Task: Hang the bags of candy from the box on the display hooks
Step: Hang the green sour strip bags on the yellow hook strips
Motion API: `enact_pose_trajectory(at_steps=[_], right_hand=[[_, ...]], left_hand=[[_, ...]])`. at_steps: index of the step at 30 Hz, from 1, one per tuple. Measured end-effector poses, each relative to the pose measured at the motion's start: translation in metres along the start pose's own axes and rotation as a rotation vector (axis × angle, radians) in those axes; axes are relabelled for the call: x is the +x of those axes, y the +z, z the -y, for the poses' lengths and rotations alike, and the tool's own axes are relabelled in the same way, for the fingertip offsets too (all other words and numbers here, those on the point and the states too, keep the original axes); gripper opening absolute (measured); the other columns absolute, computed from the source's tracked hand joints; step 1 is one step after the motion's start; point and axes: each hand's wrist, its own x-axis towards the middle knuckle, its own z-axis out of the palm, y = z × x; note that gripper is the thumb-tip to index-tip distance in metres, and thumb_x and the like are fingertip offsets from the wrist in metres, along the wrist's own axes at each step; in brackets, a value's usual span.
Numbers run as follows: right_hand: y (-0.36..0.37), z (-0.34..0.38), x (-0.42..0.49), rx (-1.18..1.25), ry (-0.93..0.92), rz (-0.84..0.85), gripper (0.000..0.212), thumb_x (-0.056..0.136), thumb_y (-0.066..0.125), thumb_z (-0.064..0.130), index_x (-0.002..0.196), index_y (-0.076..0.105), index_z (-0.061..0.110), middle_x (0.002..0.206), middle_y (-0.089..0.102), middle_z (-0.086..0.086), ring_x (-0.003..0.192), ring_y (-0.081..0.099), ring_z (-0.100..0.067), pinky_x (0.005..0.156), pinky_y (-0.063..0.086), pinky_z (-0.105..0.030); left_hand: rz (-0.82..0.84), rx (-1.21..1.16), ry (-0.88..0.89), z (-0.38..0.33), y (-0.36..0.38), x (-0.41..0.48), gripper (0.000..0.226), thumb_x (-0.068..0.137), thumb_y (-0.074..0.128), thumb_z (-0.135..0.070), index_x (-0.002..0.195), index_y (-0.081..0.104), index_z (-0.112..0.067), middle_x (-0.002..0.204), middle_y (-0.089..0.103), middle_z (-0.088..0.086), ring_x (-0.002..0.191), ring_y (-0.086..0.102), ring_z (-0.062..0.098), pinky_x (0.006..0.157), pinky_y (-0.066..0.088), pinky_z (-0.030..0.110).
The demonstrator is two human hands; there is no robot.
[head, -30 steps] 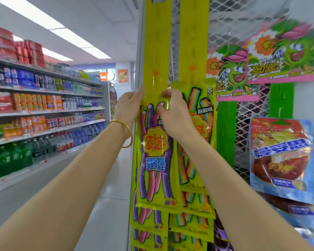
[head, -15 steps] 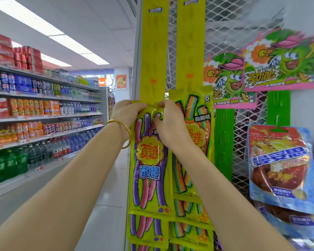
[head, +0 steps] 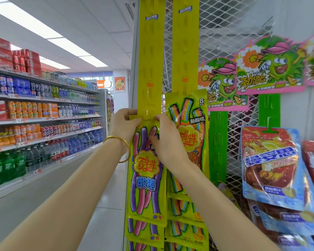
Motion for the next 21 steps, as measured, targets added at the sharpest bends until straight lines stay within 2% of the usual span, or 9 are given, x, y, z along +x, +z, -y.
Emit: enact_pose_trajectory(at_steps=[3, 6, 7, 9, 12, 14, 17, 19, 21], right_hand=[[-0.005, 0.004, -0.014, -0.013, 0.004, 0.005, 0.054, 0.092, 0.052, 0.006, 0.139, 0.031, 0.02, 0.131, 0.042, -0.008, 0.111, 0.052, -0.026, 0.087, 0.044, -0.033], [-0.013, 0.005, -0.038, -0.024, 0.03, -0.035, 0.053, 0.092, 0.051, 0.006, 0.139, 0.033, 0.023, 0.134, 0.039, -0.005, 0.108, 0.053, -0.027, 0.092, 0.045, -0.038], [-0.016, 0.002, -0.051, -0.038, 0.021, -0.061, 0.052, 0.092, 0.05, 0.007, 0.138, 0.034, 0.024, 0.134, 0.039, -0.003, 0.105, 0.055, -0.025, 0.091, 0.046, -0.04], [-0.02, -0.01, -0.085, -0.034, -0.003, -0.083, 0.047, 0.092, 0.051, 0.01, 0.135, 0.038, 0.026, 0.13, 0.041, 0.003, 0.101, 0.056, -0.017, 0.087, 0.048, -0.038], [-0.018, -0.039, -0.154, 0.121, 0.039, 0.037, 0.036, 0.089, 0.055, 0.008, 0.119, 0.051, 0.028, 0.11, 0.052, 0.009, 0.088, 0.054, -0.004, 0.08, 0.045, -0.018], [-0.007, -0.069, -0.209, 0.208, 0.164, 0.226, 0.032, 0.087, 0.058, 0.005, 0.11, 0.056, 0.028, 0.094, 0.057, 0.013, 0.079, 0.056, 0.0, 0.07, 0.042, -0.008], [0.023, -0.13, -0.305, 0.266, 0.492, 0.58, 0.023, 0.089, 0.056, 0.002, 0.109, 0.059, 0.014, 0.083, 0.056, 0.005, 0.065, 0.056, 0.002, 0.057, 0.043, -0.011], [0.047, -0.177, -0.374, 0.189, 0.697, 0.771, 0.021, 0.09, 0.054, 0.004, 0.105, 0.058, 0.017, 0.082, 0.053, 0.008, 0.074, 0.054, -0.007, 0.064, 0.043, -0.014], [0.071, -0.217, -0.44, 0.112, 0.852, 0.875, 0.02, 0.09, 0.053, 0.006, 0.098, 0.054, 0.023, 0.08, 0.05, 0.012, 0.08, 0.052, -0.011, 0.066, 0.044, -0.015]], left_hand=[[-0.03, 0.001, 0.017, 0.0, -0.003, -0.016, 0.035, 0.086, 0.058, -0.003, 0.119, 0.054, -0.012, 0.095, 0.06, 0.002, 0.072, 0.055, 0.005, 0.049, 0.045, 0.005], [-0.084, 0.086, 0.077, 0.015, -0.007, -0.041, 0.046, 0.083, 0.064, -0.009, 0.126, 0.048, -0.018, 0.122, 0.051, 0.005, 0.098, 0.054, 0.012, 0.08, 0.049, 0.019], [-0.109, 0.141, 0.087, 0.024, -0.007, -0.054, 0.05, 0.082, 0.066, -0.012, 0.127, 0.047, -0.022, 0.125, 0.047, 0.002, 0.107, 0.05, 0.014, 0.09, 0.047, 0.028], [-0.139, 0.171, 0.094, 0.043, -0.008, -0.092, 0.052, 0.08, 0.068, -0.015, 0.125, 0.045, -0.028, 0.121, 0.042, -0.005, 0.112, 0.046, 0.013, 0.097, 0.043, 0.037], [-0.093, 0.111, 0.123, 0.077, -0.002, -0.173, 0.043, 0.078, 0.067, -0.01, 0.109, 0.05, -0.034, 0.108, 0.047, -0.013, 0.103, 0.05, 0.005, 0.085, 0.048, 0.027], [0.053, 0.095, 0.056, 0.105, 0.005, -0.233, 0.04, 0.078, 0.066, -0.007, 0.099, 0.052, -0.038, 0.105, 0.051, -0.011, 0.094, 0.053, -0.001, 0.074, 0.048, 0.017], [0.347, 0.154, -0.204, 0.153, 0.02, -0.31, 0.031, 0.08, 0.063, -0.001, 0.094, 0.057, -0.029, 0.102, 0.055, -0.002, 0.082, 0.055, -0.001, 0.068, 0.046, 0.014], [0.477, 0.177, -0.382, 0.182, 0.028, -0.346, 0.024, 0.081, 0.061, 0.003, 0.1, 0.06, -0.012, 0.094, 0.055, -0.002, 0.071, 0.055, -0.004, 0.062, 0.045, 0.009], [0.578, 0.181, -0.485, 0.212, 0.034, -0.37, 0.023, 0.082, 0.059, 0.005, 0.102, 0.06, -0.005, 0.088, 0.053, -0.009, 0.065, 0.056, -0.007, 0.057, 0.045, 0.008]])
